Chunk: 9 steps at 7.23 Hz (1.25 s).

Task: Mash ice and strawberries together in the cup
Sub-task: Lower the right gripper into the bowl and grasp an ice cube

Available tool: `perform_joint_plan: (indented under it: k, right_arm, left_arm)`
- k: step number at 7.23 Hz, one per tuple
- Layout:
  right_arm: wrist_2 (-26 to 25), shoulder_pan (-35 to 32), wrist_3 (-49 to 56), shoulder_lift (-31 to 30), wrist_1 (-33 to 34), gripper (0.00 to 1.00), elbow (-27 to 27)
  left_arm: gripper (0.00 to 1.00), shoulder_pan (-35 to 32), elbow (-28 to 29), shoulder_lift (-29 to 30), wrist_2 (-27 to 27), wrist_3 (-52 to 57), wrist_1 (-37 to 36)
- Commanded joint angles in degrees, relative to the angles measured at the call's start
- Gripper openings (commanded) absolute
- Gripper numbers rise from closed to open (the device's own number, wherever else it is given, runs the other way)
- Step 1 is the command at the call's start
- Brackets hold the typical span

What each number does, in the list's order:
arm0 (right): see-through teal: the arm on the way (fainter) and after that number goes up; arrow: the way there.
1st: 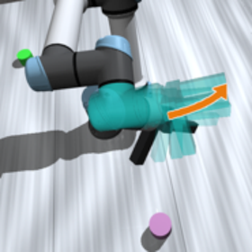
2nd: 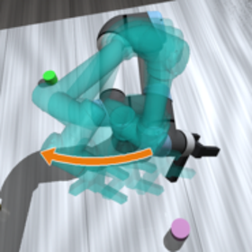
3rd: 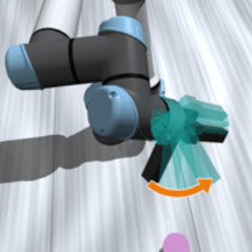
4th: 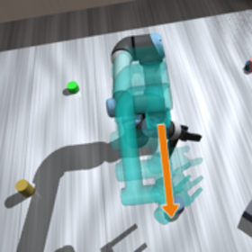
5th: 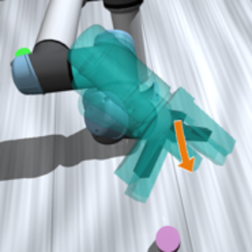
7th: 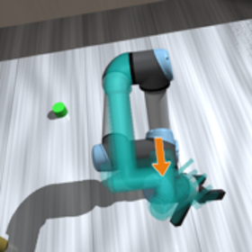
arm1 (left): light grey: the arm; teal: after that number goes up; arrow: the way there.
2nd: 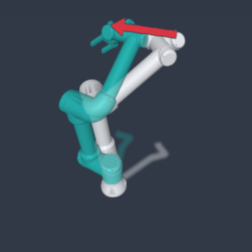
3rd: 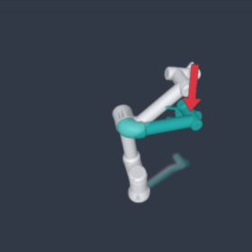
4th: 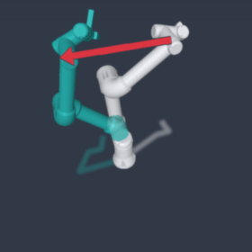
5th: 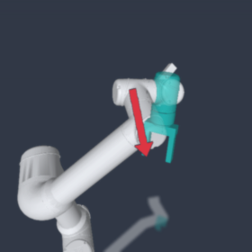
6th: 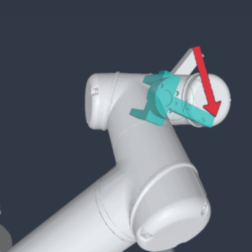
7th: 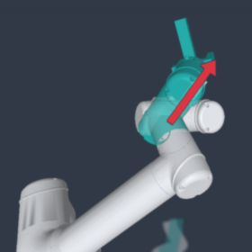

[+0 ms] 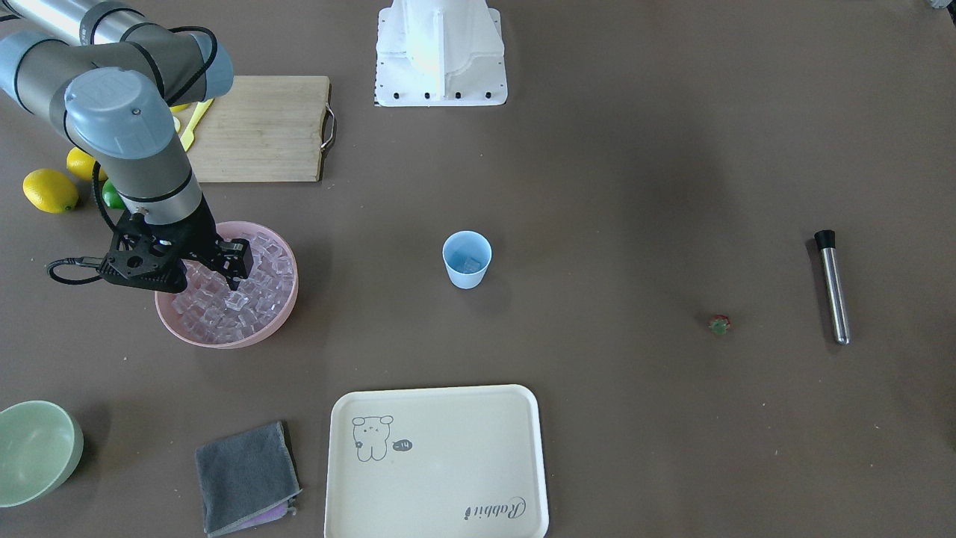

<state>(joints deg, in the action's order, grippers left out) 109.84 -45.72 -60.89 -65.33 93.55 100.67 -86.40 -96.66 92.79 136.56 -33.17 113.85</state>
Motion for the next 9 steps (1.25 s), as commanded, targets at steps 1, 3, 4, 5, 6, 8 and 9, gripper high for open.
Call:
perform_joint_plan:
  k: [1, 3, 4, 5, 6, 8, 9]
  right_arm:
    - [-0.1, 1.0, -0.2, -0.1, -6.4, 0.75, -3.5]
    - [0.0, 1.2, -0.5, -0.2, -11.5, 0.72, -5.9]
    - [0.0, 1.2, -0.5, -0.3, -11.5, 0.72, -6.0]
    - [0.1, 1.3, -0.5, -0.5, -11.5, 0.71, -5.7]
    - [0.2, 1.3, -0.5, -0.5, -11.5, 0.68, -5.8]
    - [0.1, 1.3, -0.5, -0.7, -11.5, 0.64, -6.0]
    - [0.0, 1.3, -0.5, -0.7, -11.5, 0.62, -6.2]
  left_arm:
    - [0.97, 0.0, 0.2, -0.1, -0.1, 0.1, 0.0]
    - [0.97, 0.0, 0.1, -0.2, -0.1, 0.0, 0.1]
    - [0.97, 0.0, -0.1, -0.2, -0.1, -0.1, 0.1]
    - [0.97, 0.0, -0.1, -0.2, -0.1, -0.1, 0.1]
    - [0.97, 0.0, 0.2, -0.1, -0.2, 0.1, 0.1]
    - [0.97, 0.1, 0.2, 0.0, -0.2, 0.0, 0.1]
    - [0.97, 0.1, 0.1, 0.0, -0.2, -0.1, 0.1]
